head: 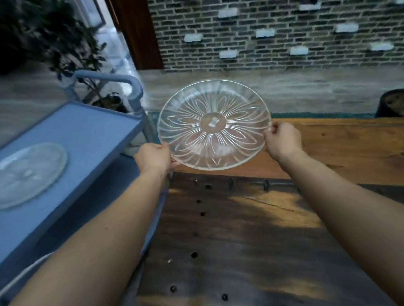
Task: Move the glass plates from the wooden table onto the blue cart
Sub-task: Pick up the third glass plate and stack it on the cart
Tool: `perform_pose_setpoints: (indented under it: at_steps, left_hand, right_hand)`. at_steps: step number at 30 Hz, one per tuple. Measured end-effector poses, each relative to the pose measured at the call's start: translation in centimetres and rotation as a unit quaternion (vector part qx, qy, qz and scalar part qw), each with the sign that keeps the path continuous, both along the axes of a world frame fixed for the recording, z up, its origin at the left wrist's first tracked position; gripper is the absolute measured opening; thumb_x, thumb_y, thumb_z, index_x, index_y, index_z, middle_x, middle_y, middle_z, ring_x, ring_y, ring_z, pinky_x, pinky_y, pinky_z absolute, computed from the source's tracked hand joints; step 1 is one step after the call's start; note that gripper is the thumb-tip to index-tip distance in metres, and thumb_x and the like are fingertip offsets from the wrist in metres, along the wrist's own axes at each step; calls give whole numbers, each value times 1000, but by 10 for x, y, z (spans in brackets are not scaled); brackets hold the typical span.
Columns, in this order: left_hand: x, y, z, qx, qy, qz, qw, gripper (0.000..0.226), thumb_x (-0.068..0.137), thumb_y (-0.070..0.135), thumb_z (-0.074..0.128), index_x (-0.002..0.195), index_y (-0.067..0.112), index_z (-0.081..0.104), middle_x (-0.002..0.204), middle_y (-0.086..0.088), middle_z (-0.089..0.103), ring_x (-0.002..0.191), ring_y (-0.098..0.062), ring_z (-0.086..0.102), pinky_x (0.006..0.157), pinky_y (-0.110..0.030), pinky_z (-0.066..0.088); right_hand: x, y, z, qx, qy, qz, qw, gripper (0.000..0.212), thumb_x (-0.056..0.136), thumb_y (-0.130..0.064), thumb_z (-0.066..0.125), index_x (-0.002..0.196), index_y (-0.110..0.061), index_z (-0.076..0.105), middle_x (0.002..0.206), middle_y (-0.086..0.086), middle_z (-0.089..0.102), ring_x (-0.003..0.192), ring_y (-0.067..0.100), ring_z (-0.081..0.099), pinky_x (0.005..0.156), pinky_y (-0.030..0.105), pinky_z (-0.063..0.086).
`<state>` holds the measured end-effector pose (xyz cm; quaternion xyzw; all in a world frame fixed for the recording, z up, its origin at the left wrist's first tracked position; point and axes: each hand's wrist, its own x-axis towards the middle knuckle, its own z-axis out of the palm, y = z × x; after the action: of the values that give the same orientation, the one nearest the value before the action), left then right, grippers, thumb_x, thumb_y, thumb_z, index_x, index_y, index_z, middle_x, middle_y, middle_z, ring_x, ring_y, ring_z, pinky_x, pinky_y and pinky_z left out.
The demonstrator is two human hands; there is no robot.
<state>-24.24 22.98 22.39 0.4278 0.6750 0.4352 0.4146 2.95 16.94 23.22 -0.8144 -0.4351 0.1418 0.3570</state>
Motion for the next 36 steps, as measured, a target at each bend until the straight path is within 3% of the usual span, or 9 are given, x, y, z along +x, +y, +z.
perform_pose_setpoints:
  at_steps: [4, 8, 12, 16, 19, 22, 26, 30, 36]
  left_hand:
    - [-72, -6, 13, 16, 7, 69, 997, 36, 90, 10, 57, 54, 11, 62, 52, -6, 71, 47, -20, 72, 47, -27, 59]
    - [-135, -9, 23, 18, 56, 134, 989, 38, 91, 15, 53, 53, 14, 57, 52, -4, 71, 53, -23, 74, 63, -31, 63]
    - [-185, -10, 32, 21, 72, 192, 979, 34, 91, 11, 51, 58, 9, 61, 58, -11, 74, 45, -10, 69, 51, -19, 58]
    - [-230, -14, 35, 20, 55, 241, 969, 32, 89, 9, 49, 60, 7, 62, 50, -4, 69, 67, -33, 76, 72, -39, 64]
    - [-264, -17, 35, 16, 59, 264, 962, 36, 90, 10, 48, 56, 9, 62, 41, 2, 64, 67, -31, 76, 82, -39, 62]
    - [-300, -17, 32, 19, 58, 306, 950, 34, 90, 11, 50, 59, 10, 62, 41, 6, 64, 61, -26, 75, 76, -34, 63]
    - [-354, -10, 18, 21, 54, 346, 936, 31, 94, 16, 54, 65, 8, 60, 59, -4, 70, 52, -19, 73, 57, -25, 62]
    - [-416, 11, -7, 0, 56, 354, 934, 27, 97, 21, 55, 85, -1, 65, 68, -5, 71, 52, -18, 73, 65, -32, 64]
    - [-489, 51, -58, -39, 83, 308, 947, 31, 95, 22, 51, 65, 15, 56, 40, 6, 64, 52, -18, 73, 79, -37, 62]
  right_hand:
    - [-68, 31, 11, 17, 17, 62, 998, 29, 96, -15, 48, 113, -2, 67, 110, 23, 70, 107, 41, 61, 88, 37, 48]
    - [-133, 67, 18, 29, 36, 130, 990, 29, 95, -15, 48, 116, -4, 65, 110, 20, 71, 107, 38, 62, 88, 35, 48]
    - [-190, 102, 20, 35, 52, 197, 978, 30, 96, -16, 48, 118, -4, 64, 111, 20, 71, 108, 39, 62, 90, 37, 48]
    - [-242, 130, 20, 35, 61, 256, 964, 29, 95, -16, 48, 116, -4, 65, 109, 22, 71, 106, 40, 62, 90, 40, 48]
    - [-280, 145, 17, 31, 73, 276, 958, 27, 93, -16, 49, 111, -6, 67, 108, 19, 72, 107, 37, 62, 88, 34, 47]
    - [-321, 162, 13, 18, 92, 302, 949, 27, 94, -18, 48, 110, -8, 68, 110, 17, 70, 109, 35, 61, 84, 30, 44]
    - [-385, 183, -2, 1, 94, 332, 938, 30, 96, -19, 48, 117, -6, 65, 113, 18, 70, 112, 36, 60, 96, 37, 47]
    - [-447, 210, -22, -21, 91, 334, 938, 32, 95, -19, 48, 119, -7, 64, 113, 20, 70, 112, 39, 60, 100, 45, 48]
    - [-516, 253, -66, -66, 77, 323, 941, 32, 92, -19, 52, 117, -5, 66, 113, 18, 71, 112, 36, 61, 100, 41, 48]
